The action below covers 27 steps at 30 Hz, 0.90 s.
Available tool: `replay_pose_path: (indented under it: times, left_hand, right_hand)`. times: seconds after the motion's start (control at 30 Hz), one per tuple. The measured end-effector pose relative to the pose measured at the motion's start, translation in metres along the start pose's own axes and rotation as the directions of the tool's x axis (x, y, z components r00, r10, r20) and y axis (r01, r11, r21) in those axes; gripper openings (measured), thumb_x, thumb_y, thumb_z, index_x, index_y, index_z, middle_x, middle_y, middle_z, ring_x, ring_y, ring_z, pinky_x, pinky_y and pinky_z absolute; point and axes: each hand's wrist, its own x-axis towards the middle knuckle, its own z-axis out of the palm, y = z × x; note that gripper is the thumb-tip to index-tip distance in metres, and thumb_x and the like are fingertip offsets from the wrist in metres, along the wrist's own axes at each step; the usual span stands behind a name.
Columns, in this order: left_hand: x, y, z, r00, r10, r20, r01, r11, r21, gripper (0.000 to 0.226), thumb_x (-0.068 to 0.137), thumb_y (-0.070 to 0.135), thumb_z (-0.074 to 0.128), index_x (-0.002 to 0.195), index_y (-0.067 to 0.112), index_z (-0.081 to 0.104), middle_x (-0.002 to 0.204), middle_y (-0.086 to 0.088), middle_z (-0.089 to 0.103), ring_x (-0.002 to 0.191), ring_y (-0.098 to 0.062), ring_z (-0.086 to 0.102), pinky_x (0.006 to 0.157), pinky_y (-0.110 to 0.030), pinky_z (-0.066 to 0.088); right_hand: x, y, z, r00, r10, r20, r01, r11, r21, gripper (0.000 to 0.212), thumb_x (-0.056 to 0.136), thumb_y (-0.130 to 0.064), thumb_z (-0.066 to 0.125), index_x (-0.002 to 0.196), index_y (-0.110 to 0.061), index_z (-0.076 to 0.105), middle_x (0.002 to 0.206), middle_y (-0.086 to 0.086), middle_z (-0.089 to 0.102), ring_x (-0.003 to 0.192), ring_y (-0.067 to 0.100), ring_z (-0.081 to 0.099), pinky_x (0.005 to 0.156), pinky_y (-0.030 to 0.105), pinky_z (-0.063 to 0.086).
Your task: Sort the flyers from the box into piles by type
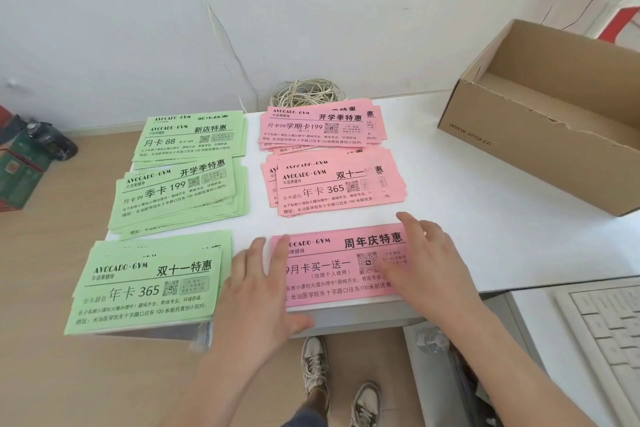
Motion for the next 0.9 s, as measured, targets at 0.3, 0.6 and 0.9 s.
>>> replay_pose_path:
  times: [0.3, 0.6, 0.9]
  left_hand:
    - [0.052, 0.017, -0.002, 0.938, 0.303, 0.168, -0.326, 0.936, 0.130, 0.128, 0.060, 0.074, 0.066, 0.149, 0.026, -0.012, 0.157, -0.015, -0.003, 0.145, -0.031, -0.005, 0.118, -0.047, -0.004]
    - [0.048, 0.015, -0.002, 0.923, 0.375, 0.081, -0.384, 0.906, 0.180, 0.116, 0.063, 0.073, 0.062, 0.150, 0.021, 0.004, 0.144, -0.009, 0.022, 0.136, -0.025, 0.020, 0.118, -0.045, 0.001]
    - [0.045, 0.008, 0.001, 0.926, 0.363, 0.107, -0.373, 0.924, 0.089, 0.121, 0.060, 0.078, 0.061, 0.148, 0.027, -0.006, 0.152, -0.004, 0.007, 0.142, -0.022, 0.004, 0.117, -0.048, -0.004]
  right_hand:
    - [0.028, -0.008, -0.015, 0.812, -0.340, 0.474, 0.509, 0.809, -0.292, 0.128, 0.056, -0.072, 0.072, 0.145, -0.044, -0.016, 0.158, 0.001, -0.007, 0.146, 0.020, -0.007, 0.114, 0.054, 0.006]
    - [0.034, -0.008, -0.010, 0.794, -0.447, 0.411, 0.586, 0.741, -0.327, 0.118, 0.057, -0.069, 0.071, 0.148, -0.027, 0.009, 0.140, -0.004, 0.023, 0.128, 0.016, 0.025, 0.103, 0.041, 0.029]
    - [0.027, 0.008, -0.017, 0.813, -0.367, 0.453, 0.515, 0.815, -0.265, 0.127, 0.056, -0.073, 0.071, 0.147, -0.039, -0.010, 0.155, -0.006, 0.000, 0.142, 0.018, 0.003, 0.113, 0.045, 0.017]
